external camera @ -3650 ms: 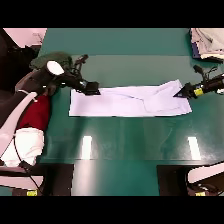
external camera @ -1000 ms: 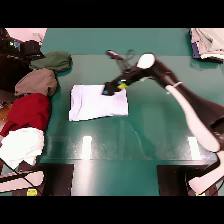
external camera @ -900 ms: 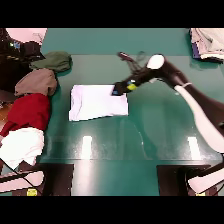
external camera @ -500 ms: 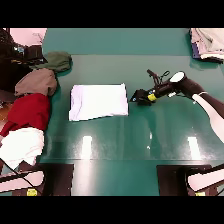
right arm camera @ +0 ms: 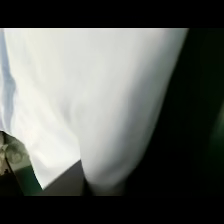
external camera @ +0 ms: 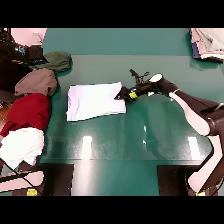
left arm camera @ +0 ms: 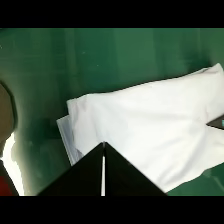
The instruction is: Fold the shirts.
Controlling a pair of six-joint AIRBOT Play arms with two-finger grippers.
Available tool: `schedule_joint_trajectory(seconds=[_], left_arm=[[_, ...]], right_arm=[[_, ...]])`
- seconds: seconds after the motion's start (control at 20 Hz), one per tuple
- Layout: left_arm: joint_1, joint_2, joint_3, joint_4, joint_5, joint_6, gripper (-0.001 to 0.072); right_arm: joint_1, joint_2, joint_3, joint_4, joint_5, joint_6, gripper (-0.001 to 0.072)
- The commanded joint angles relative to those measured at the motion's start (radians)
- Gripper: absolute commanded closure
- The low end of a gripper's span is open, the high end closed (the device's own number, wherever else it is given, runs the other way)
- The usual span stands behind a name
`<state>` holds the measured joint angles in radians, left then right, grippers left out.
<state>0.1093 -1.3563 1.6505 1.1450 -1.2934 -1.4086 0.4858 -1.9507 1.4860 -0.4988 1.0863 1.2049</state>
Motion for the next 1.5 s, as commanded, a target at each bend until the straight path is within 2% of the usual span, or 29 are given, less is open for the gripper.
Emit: schedule_joint_trajectory(seconds=[0.0,0.15,0.4,0.65,0.85,1.0,1.1,1.35,1.4,1.45], left_arm=[[-0.004,0.000,0.000,-0.010,-0.007,0.002,0.0685],[-0.004,0.000,0.000,-0.047,-0.033,0.002,0.0685],[-0.061,0.000,0.000,-0.057,-0.058,0.004,0.0685],[-0.225,0.000,0.000,-0.055,0.001,0.014,0.0685],[-0.325,0.000,0.000,-0.055,0.068,0.013,0.0685],[-0.366,0.000,0.000,-0.054,0.081,0.012,0.0685],[-0.373,0.000,0.000,-0.054,0.081,0.010,0.0685],[-0.373,0.000,0.000,-0.052,0.081,0.010,0.0685],[-0.373,0.000,0.000,-0.049,0.081,0.011,0.0685],[-0.373,0.000,0.000,-0.037,0.081,0.012,0.0685]], right_arm=[[0.027,-0.036,0.085,0.034,-0.012,-0.026,0.0695],[-0.006,0.006,0.077,0.033,-0.012,-0.025,0.0697],[-0.223,0.326,-0.236,-0.020,-0.140,-0.028,0.0697],[-0.641,0.708,-0.523,-0.255,-0.151,0.027,0.0697],[-1.050,0.909,-0.684,-0.291,-0.226,0.053,0.0697],[-1.306,0.989,-0.786,-0.290,-0.306,0.056,0.0698],[-1.424,0.998,-0.823,-0.297,-0.309,0.056,0.0698],[-1.464,0.953,-0.824,-0.445,-0.246,0.074,0.0695],[-1.459,0.938,-0.813,-0.499,-0.204,0.071,0.0683],[-1.458,0.919,-0.787,-0.575,-0.147,0.071,0.0506]])
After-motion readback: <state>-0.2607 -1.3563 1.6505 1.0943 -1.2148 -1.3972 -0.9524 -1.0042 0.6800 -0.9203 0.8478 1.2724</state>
